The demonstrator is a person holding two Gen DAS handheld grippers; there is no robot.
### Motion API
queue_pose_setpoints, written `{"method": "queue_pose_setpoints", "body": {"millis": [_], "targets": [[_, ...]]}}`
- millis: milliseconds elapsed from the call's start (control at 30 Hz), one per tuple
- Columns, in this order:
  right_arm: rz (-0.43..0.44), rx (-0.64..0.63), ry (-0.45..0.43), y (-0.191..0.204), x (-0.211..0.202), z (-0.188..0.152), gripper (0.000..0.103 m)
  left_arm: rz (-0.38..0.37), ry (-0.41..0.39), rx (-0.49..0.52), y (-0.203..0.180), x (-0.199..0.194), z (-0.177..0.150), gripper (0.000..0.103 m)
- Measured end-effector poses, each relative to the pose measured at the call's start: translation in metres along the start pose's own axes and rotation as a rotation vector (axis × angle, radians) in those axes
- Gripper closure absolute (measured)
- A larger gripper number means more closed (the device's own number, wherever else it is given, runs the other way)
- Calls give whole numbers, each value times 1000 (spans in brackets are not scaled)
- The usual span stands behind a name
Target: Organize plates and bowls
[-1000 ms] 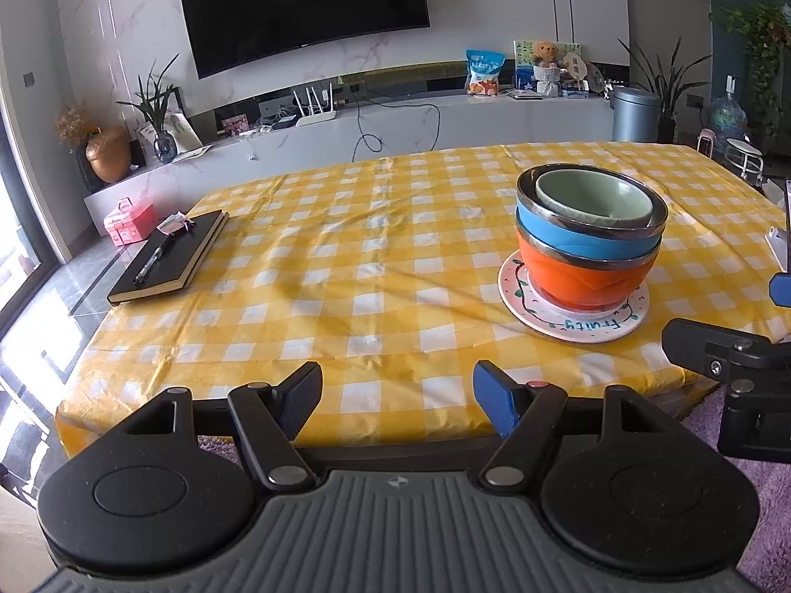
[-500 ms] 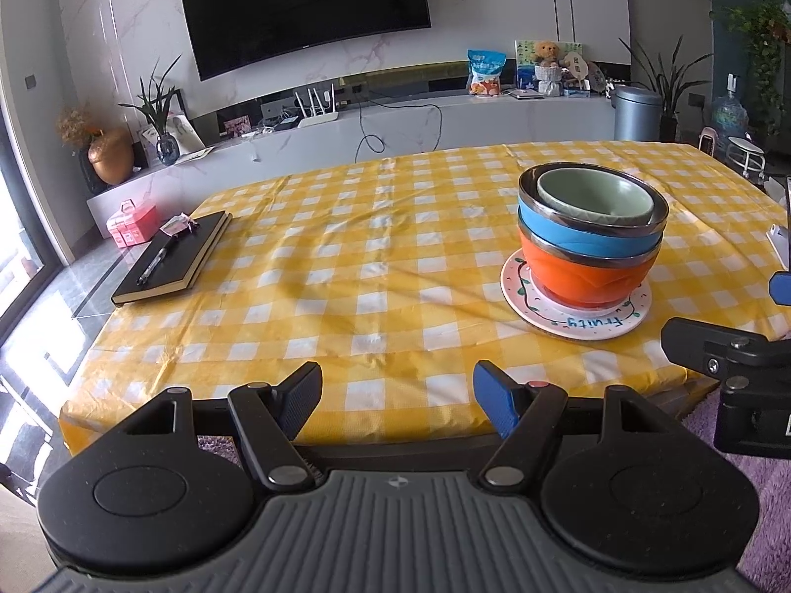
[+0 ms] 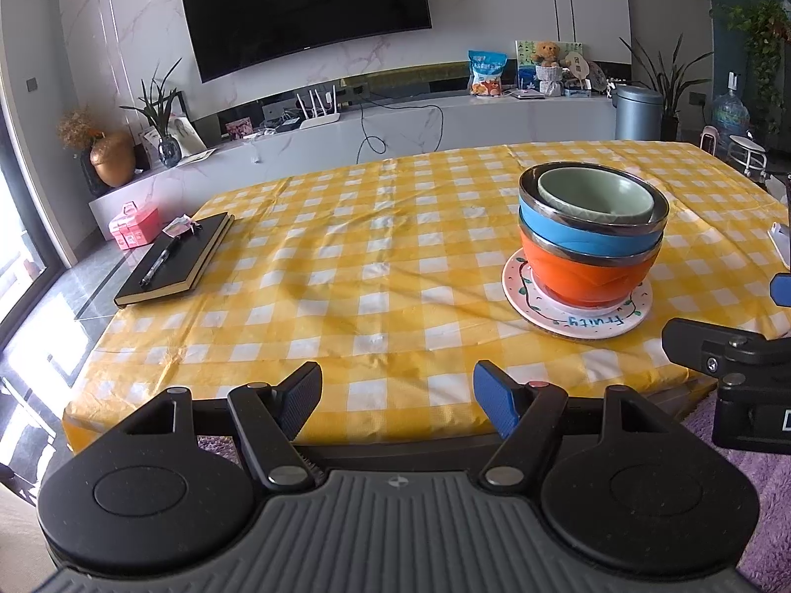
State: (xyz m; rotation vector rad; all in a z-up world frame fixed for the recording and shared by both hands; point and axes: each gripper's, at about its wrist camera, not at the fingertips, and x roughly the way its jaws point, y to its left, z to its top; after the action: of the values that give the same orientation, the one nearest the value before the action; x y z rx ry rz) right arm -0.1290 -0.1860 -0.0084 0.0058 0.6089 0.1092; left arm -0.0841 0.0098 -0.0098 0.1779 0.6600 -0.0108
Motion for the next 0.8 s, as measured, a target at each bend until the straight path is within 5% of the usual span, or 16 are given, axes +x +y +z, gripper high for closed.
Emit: {"method": "queue_pose_setpoints", "body": {"millis": [800], "targets": [[5, -7, -5, 1, 0, -1, 6, 3, -4, 6, -1, -1, 0, 20]]}}
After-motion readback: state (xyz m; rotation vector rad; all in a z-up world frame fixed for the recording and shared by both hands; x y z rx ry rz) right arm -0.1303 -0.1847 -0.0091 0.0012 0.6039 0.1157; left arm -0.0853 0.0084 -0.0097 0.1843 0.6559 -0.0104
